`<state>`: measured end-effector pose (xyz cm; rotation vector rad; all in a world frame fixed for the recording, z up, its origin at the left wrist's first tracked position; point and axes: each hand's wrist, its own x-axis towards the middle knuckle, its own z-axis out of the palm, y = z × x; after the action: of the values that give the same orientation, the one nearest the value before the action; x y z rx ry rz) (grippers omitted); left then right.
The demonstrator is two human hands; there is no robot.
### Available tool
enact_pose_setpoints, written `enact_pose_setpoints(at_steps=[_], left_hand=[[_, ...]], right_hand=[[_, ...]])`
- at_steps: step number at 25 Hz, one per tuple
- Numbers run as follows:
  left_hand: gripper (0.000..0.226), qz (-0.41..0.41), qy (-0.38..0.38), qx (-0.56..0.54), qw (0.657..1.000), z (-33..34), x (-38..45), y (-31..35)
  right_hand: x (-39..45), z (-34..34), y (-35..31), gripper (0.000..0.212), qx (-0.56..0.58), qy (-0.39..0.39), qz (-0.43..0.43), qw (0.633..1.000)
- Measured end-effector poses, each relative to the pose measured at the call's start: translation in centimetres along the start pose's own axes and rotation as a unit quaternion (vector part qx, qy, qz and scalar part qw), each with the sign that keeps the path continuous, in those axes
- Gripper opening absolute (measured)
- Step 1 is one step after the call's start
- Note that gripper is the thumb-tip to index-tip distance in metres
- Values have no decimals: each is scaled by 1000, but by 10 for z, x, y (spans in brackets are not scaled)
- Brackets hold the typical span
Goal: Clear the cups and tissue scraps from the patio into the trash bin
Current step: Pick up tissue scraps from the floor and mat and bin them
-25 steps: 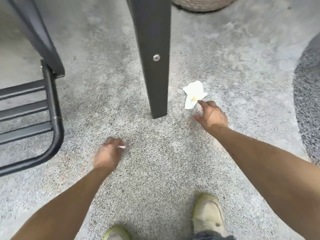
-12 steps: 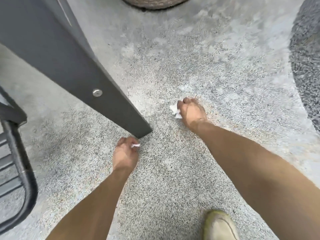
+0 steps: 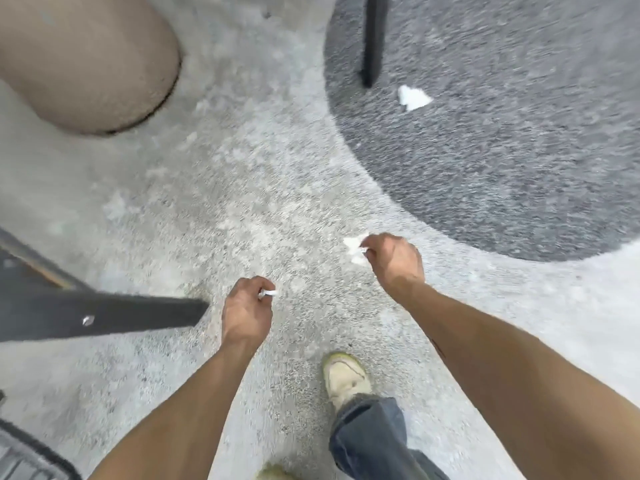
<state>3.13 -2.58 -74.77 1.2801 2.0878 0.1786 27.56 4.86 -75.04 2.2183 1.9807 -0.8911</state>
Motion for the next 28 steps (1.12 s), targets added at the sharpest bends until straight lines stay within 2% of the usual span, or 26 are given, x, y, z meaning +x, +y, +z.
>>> enact_pose_setpoints(at_steps=[7, 12, 15, 21, 28], left_hand=[[23, 157, -56, 31, 986, -93, -59, 190], [26, 228, -96, 71, 966, -129, -116, 292], [25, 255, -97, 92, 958, -142, -137, 358], [26, 280, -89, 133, 946, -148, -147, 472], [28, 269, -103, 144, 947, -137, -112, 538]], right_hand=[[-135, -193, 75, 25, 44, 97, 163, 981], [-245, -279, 110, 30, 83, 120, 265, 953], [-277, -334, 144, 33, 76, 127, 304, 941], [-270, -432, 201, 30, 59, 159, 312, 935], [-200, -483, 224, 26, 88, 172, 295, 936]])
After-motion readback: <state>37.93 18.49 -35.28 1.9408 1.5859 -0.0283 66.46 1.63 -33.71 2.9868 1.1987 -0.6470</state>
